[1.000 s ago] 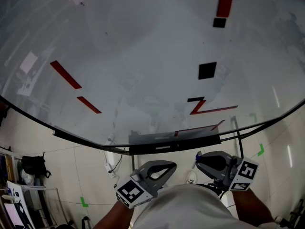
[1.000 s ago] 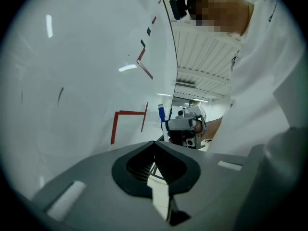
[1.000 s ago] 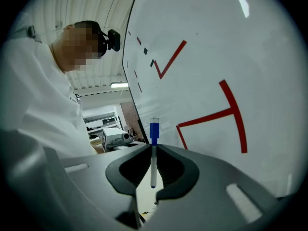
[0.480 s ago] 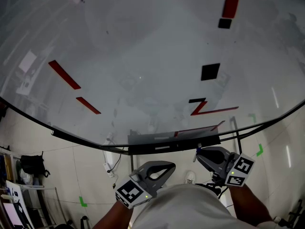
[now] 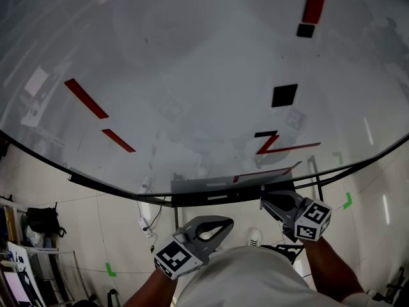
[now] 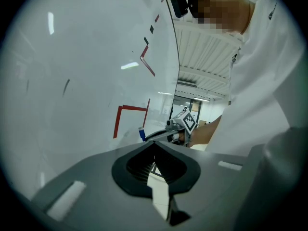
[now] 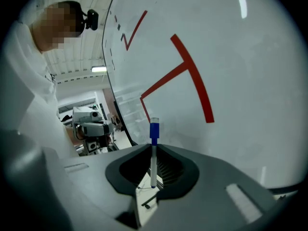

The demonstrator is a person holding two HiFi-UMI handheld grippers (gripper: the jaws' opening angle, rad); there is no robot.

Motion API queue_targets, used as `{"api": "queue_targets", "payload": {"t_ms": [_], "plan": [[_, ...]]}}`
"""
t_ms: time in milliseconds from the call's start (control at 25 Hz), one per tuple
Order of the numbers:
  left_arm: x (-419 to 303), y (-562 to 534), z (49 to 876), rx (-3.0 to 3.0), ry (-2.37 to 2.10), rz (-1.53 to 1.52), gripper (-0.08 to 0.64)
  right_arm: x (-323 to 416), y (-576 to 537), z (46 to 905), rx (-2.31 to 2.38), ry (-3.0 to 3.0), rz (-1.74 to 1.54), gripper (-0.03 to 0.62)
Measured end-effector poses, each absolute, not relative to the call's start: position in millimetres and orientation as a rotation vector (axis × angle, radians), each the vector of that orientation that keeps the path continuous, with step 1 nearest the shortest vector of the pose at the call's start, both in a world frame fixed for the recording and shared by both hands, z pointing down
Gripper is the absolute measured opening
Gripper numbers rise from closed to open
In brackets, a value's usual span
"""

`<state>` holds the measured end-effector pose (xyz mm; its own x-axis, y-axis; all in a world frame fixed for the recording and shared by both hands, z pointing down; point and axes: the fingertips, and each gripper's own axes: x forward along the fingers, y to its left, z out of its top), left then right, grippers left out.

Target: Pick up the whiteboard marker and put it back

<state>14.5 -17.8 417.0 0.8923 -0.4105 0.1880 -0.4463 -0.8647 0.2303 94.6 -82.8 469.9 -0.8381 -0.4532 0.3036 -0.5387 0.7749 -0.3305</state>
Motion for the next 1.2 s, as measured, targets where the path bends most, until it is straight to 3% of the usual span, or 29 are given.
{"api": "queue_targets", "payload": {"t_ms": [280, 1200], "plan": [[12, -15, 417, 2.791, -0.644, 0.200, 0.017, 92, -79, 503, 0.657, -2.489, 0.167, 0.034], [7, -16, 421, 2.780, -0.658, 0.192, 0.017, 95, -81, 549, 0.421, -1.909, -0.466, 0.034]]}}
